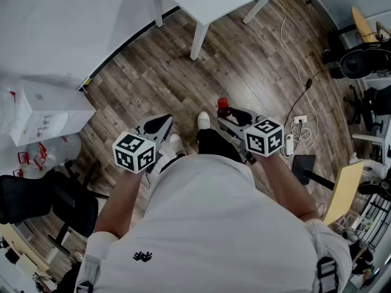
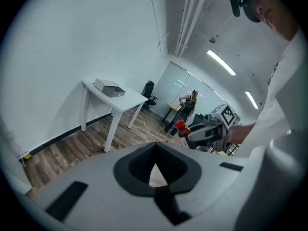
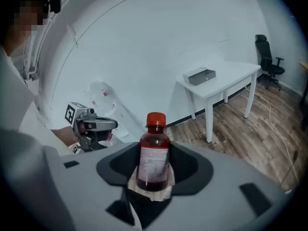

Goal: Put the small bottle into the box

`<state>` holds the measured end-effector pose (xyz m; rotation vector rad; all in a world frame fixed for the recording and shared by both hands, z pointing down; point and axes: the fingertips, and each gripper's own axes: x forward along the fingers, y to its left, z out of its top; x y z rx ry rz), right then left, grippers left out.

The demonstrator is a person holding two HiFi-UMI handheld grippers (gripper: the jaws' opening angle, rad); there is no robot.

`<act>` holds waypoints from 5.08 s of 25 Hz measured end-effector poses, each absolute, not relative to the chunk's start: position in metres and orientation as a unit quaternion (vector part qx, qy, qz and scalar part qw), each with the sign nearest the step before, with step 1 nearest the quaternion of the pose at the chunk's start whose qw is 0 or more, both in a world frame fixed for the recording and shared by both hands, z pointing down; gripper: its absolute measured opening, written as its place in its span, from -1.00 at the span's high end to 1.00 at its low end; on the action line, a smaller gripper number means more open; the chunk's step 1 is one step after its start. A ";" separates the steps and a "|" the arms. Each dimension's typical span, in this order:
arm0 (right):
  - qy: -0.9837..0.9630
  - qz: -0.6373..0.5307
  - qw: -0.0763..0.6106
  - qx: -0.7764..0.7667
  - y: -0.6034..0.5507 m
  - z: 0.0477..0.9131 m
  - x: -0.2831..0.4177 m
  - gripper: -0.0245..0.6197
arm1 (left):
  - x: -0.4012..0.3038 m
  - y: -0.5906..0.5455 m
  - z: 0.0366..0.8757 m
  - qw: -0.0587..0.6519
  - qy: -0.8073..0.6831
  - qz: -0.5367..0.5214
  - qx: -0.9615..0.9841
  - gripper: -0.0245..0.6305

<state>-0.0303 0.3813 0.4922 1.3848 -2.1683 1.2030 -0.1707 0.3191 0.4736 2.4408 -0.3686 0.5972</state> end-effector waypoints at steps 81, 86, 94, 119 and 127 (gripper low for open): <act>-0.762 0.389 0.282 0.434 -0.271 0.595 0.240 0.30 | -0.009 -0.116 0.446 0.266 -0.338 0.185 0.884 0.91; -0.758 0.391 0.298 0.429 -0.275 0.610 0.244 0.29 | -0.009 -0.116 0.446 0.267 -0.347 0.189 0.879 0.91; -0.746 0.390 0.340 0.419 -0.276 0.628 0.245 0.29 | -0.013 -0.114 0.446 0.272 -0.358 0.191 0.873 0.91; -0.696 0.413 0.434 0.396 -0.271 0.656 0.247 0.26 | -0.029 -0.107 0.449 0.283 -0.378 0.179 0.863 0.91; -0.691 0.413 0.443 0.393 -0.272 0.656 0.247 0.27 | -0.031 -0.103 0.448 0.286 -0.379 0.178 0.862 0.91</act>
